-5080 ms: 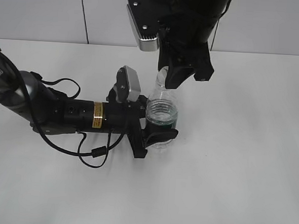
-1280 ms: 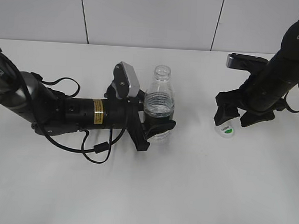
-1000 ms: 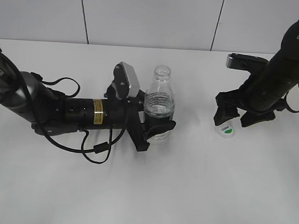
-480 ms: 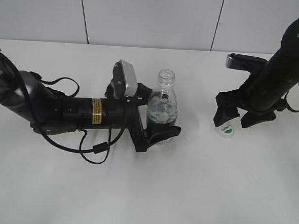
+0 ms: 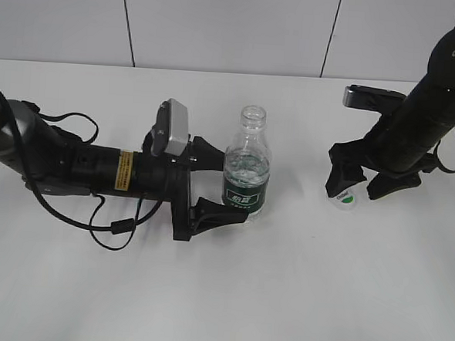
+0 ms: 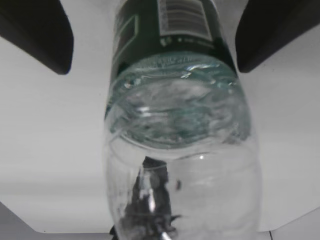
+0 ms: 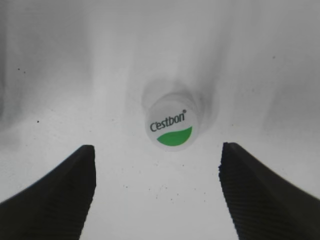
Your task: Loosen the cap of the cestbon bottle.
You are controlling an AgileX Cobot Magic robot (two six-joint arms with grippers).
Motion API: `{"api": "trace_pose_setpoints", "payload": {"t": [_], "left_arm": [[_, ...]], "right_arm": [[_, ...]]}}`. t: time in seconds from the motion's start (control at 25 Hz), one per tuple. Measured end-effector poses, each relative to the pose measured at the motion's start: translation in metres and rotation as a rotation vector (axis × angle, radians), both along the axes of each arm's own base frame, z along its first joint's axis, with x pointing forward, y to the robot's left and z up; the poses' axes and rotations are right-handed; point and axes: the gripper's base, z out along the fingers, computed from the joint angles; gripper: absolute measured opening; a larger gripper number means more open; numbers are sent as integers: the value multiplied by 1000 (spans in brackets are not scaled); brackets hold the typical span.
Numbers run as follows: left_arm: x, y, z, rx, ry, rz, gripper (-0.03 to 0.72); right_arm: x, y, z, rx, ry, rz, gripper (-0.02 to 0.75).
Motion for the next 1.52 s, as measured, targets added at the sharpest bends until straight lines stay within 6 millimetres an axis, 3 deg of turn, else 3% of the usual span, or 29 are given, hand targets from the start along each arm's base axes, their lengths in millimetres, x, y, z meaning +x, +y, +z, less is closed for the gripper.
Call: {"api": "trace_pose_setpoints", "payload": {"t": [0.48, 0.8, 1.0, 1.24, 1.52], "left_arm": [[4, 28, 4, 129, -3, -60, 593], [13, 44, 26, 243, -41, 1, 591], [19, 54, 35, 385, -86, 58, 591], [36, 75, 54, 627, -204, 271, 591], [53, 112, 81, 866, -263, 685, 575]], "right_arm": [[-1, 0, 0, 0, 13, 8, 588], [-2, -1, 0, -10, 10, 22, 588], [-3, -4, 21, -33, -56, 49, 588], [-5, -11, 49, -106, -162, 107, 588], [-6, -18, 65, -194, -229, 168, 588]]}}
